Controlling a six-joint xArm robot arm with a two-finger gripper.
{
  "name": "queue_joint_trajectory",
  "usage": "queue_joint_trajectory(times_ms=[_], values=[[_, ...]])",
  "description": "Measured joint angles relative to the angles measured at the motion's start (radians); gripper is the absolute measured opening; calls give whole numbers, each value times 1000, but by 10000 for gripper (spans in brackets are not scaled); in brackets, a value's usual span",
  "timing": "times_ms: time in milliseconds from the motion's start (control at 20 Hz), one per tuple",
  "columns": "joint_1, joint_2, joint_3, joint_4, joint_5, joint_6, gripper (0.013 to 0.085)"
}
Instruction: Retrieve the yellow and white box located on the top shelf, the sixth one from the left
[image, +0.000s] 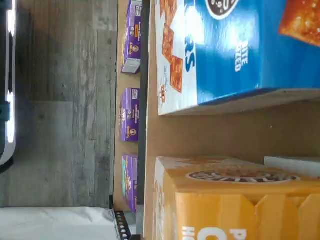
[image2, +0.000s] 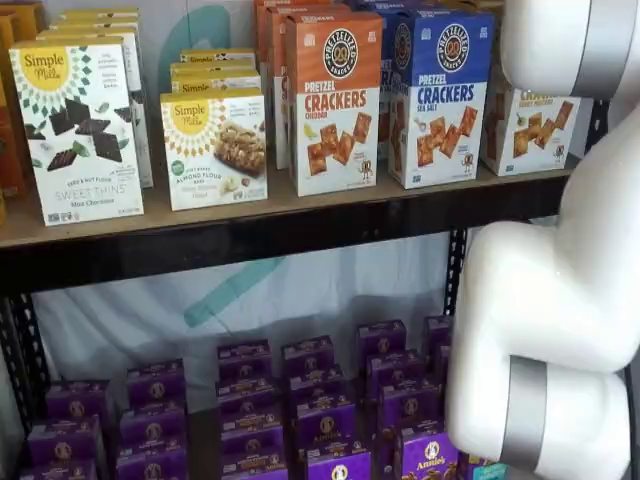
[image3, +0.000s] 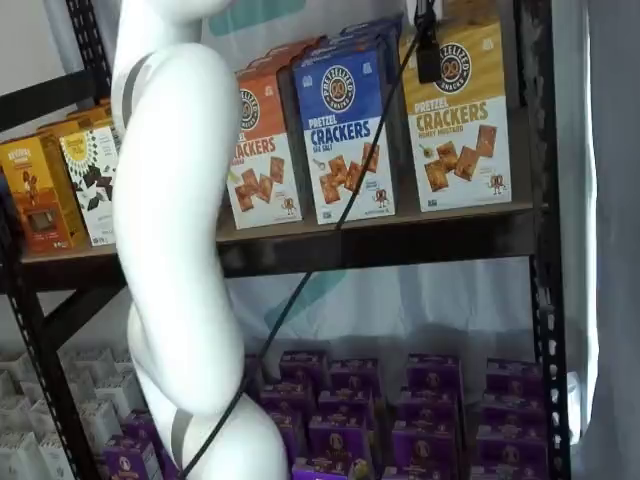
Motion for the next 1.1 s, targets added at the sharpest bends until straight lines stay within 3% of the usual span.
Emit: queue_joint_trajectory(times_ms=[150,600,700,1050,1100], values=[[-2,0,-2,4,1,-1,730],[-6,0,-7,9,5,-3,730],[-7,-1,-7,8,6,-4,650],[-13,-8,1,10,3,-9,650],[-14,-9,2,13,3,-9,610]])
